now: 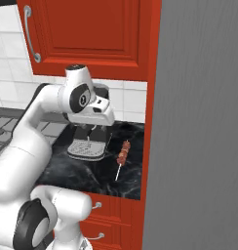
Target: Store the kebab skewer in the freezer for long-term storage. Close the freezer door after placing the cooked food.
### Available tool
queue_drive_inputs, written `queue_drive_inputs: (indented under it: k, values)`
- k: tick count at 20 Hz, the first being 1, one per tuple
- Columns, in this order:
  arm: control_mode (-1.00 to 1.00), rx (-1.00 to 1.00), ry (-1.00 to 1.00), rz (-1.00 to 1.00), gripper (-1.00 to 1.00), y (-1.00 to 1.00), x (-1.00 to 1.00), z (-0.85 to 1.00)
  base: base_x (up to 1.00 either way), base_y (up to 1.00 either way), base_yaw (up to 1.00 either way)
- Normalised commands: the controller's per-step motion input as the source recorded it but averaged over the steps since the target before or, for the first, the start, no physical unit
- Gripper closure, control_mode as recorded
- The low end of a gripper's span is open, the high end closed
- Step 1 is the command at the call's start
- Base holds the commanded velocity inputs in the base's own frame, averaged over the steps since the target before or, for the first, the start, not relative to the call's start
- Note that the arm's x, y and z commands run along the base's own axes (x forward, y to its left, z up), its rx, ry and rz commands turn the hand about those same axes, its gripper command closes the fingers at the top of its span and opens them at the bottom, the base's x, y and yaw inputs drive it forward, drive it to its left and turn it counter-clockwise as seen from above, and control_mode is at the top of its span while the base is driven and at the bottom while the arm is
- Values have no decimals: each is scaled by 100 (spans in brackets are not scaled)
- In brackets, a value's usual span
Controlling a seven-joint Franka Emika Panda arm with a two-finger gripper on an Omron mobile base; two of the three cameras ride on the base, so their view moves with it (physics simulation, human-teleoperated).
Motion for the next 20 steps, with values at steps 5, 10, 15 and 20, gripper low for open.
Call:
queue_drive_inputs:
  k: [5, 10, 15, 20]
  values:
    - [-100, 10, 0, 0, -100, -37, 3, -41, 0, 0, 0]
    - [-100, 6, 0, 0, -100, -28, 18, -46, 0, 0, 0]
    - [-100, 0, 0, 0, -100, -10, 17, -39, 0, 0, 0]
    - [-100, 0, 0, 0, -100, -20, 17, -46, 0, 0, 0]
